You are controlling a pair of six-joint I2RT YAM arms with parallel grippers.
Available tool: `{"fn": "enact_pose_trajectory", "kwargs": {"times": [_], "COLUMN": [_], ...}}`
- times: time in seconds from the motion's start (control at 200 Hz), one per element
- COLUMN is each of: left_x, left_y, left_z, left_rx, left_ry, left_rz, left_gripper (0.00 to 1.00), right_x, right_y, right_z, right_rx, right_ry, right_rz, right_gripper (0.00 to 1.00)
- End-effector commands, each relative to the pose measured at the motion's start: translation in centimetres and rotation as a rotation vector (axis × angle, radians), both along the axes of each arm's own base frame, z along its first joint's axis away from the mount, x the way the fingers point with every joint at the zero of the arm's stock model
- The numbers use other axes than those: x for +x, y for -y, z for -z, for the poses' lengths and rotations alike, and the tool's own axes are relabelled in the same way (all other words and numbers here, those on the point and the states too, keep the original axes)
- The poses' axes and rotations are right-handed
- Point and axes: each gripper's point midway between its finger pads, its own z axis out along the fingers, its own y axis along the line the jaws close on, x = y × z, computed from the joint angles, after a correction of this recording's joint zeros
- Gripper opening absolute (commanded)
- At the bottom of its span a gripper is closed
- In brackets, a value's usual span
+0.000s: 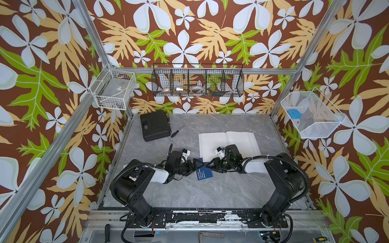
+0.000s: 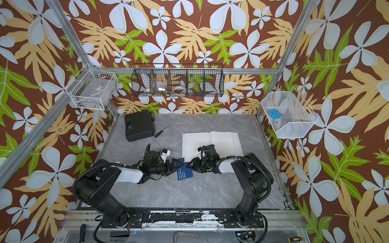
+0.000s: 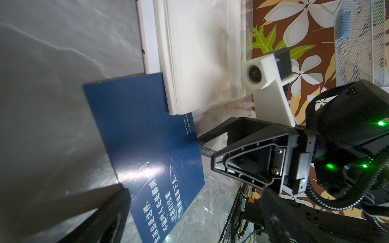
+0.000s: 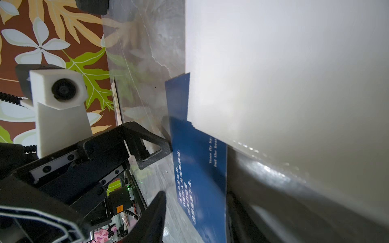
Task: Place the photos into the photo albums
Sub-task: Pick up the photo at the center of the board.
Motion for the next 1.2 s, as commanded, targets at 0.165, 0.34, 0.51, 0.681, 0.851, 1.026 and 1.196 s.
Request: {"fn": "enact_pose_trajectory", "kwargs": {"times": [0.165,0.34,0.51,0.681,0.851,1.026,1.196], "left_x": [-5.2,-5.3,-5.1,-4.2,-2.2,0.5,2.2], "left_y": [-5.6,-6.2,-7.6,-9.1,-10.7,-13.2,-14.3], "left_z": [8.0,8.0,7.3,6.0,3.5,-0.9,-4.5], "left_rx": [0.316,0.338,0.354,0.356,0.396,0.468,0.473], "left_ry": [-0.33,-0.333,-0.312,-0.268,-0.182,-0.045,0.038], "left_rz": [-0.095,-0.098,-0.145,-0.209,-0.269,-0.35,-0.379], "left_gripper": [1.0,1.0,1.0,1.0,1.0,1.0,1.0], "right_x": [0.1,0.1,-0.2,-0.5,-0.3,0.9,2.4], "right_y": [-0.4,-0.5,-0.7,-1.9,-3.8,-5.0,-5.8], "right_z": [-0.3,-0.4,-1.0,-1.3,-2.9,-4.8,-6.6], "right_rx": [0.033,0.045,0.075,0.091,0.135,0.159,0.182], "right_ry": [0.02,0.039,0.049,0.049,0.069,0.113,0.144], "right_rz": [-0.006,-0.021,-0.027,-0.061,-0.08,-0.062,-0.05], "right_gripper": [0.24,0.13,0.01,0.0,0.0,0.0,0.0]}}
